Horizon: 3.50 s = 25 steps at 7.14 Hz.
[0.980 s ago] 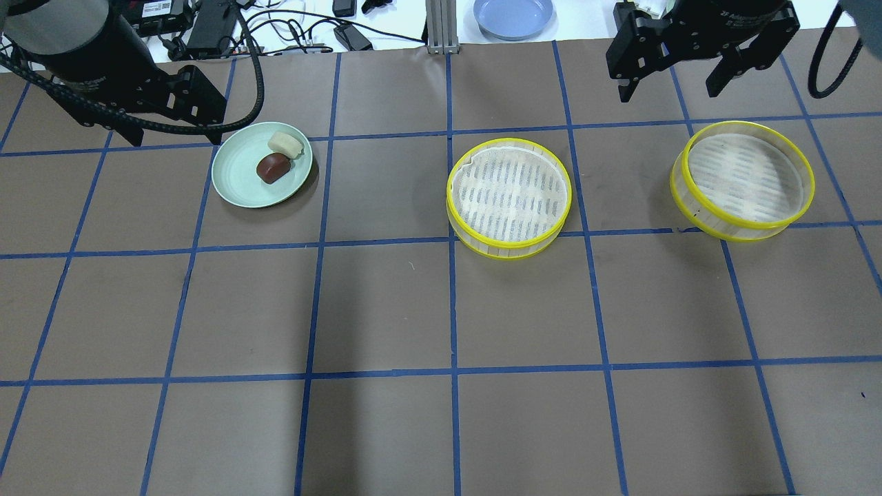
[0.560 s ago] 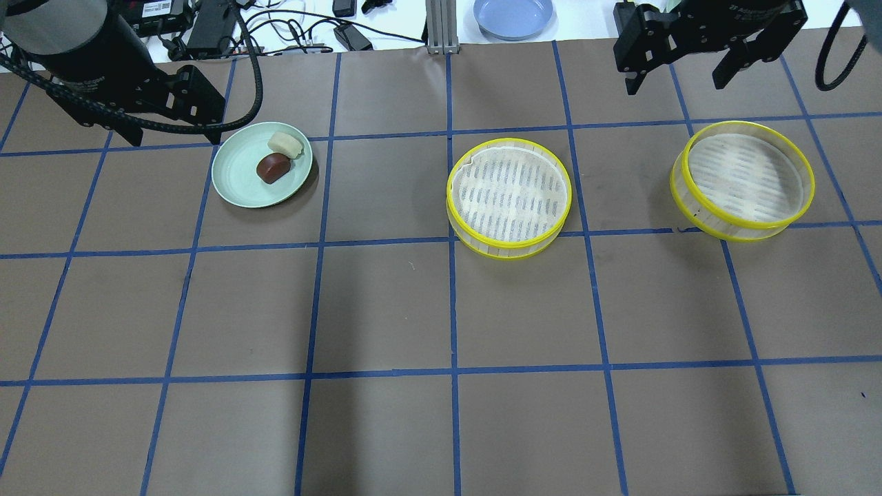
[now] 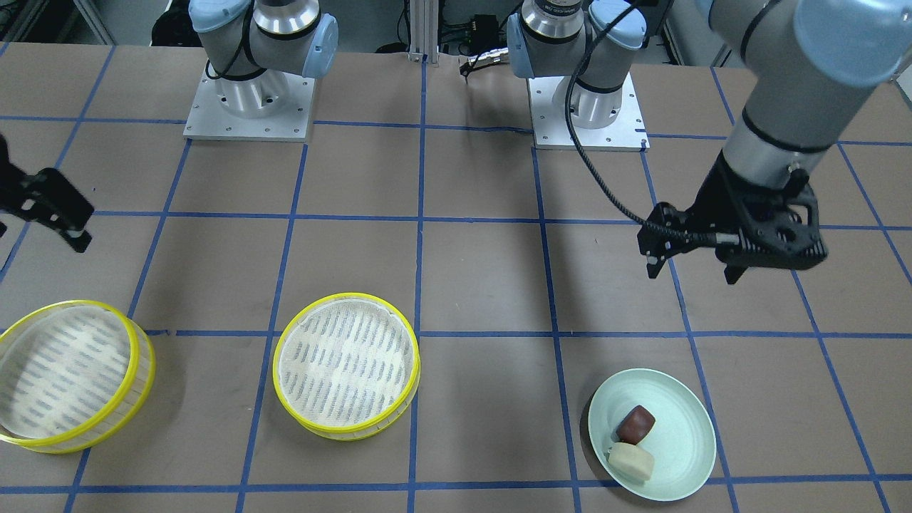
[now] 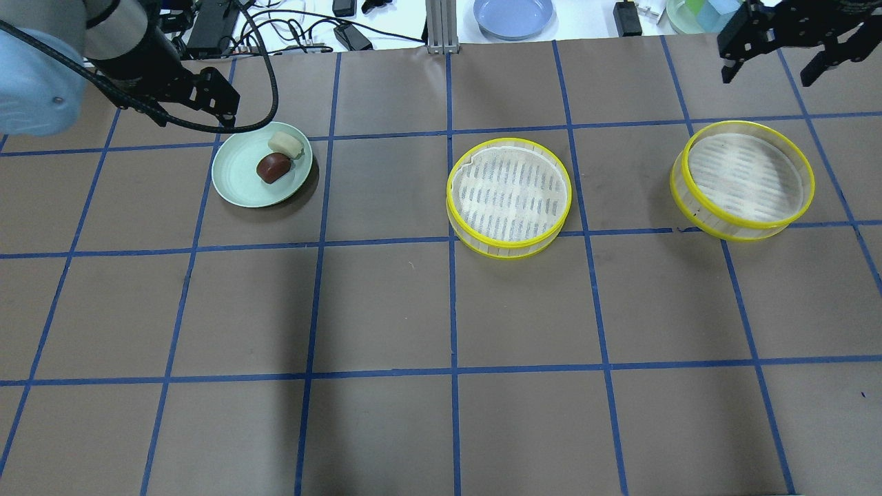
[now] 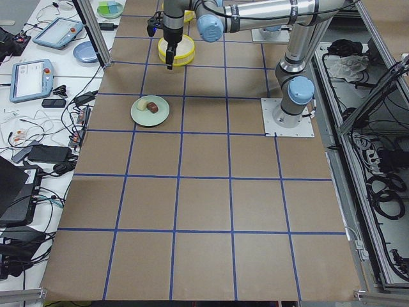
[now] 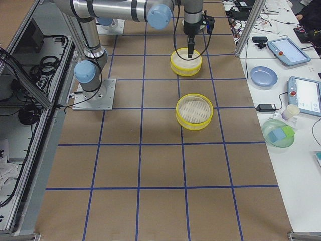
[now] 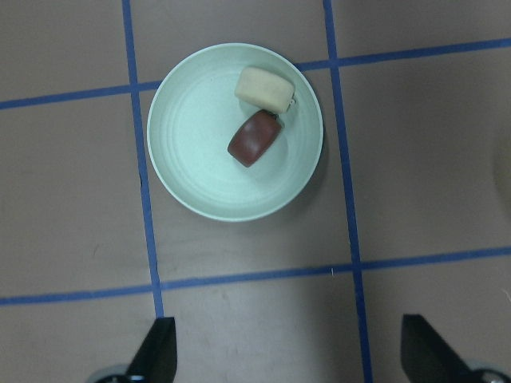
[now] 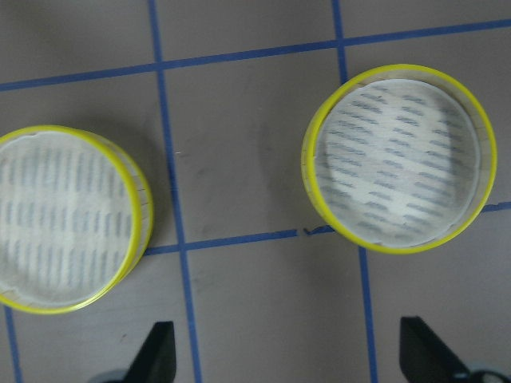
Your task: Stack buns with steamer
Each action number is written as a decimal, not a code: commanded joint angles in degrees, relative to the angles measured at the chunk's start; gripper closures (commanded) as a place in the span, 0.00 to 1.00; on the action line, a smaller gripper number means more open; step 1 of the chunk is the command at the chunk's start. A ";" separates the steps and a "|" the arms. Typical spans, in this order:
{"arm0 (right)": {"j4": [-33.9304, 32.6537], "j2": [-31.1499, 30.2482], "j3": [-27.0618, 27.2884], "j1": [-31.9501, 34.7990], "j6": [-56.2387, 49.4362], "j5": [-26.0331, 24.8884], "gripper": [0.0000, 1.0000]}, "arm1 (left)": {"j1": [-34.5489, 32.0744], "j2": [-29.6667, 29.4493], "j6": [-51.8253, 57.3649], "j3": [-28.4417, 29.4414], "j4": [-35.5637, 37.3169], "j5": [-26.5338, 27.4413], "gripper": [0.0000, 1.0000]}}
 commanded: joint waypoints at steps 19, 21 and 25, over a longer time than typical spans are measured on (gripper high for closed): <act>-24.02 24.31 4.06 -15.30 -24.03 1.07 0.44 | 2.17 -21.00 -11.31 1.26 30.32 -20.06 1.00; -24.01 24.40 4.07 -15.30 -24.03 0.72 0.48 | -8.69 -17.82 -31.62 1.16 30.58 -20.15 1.00; -24.10 24.40 4.94 -15.39 -24.12 0.63 0.81 | -24.29 -19.20 -57.36 -0.84 30.75 -19.89 1.00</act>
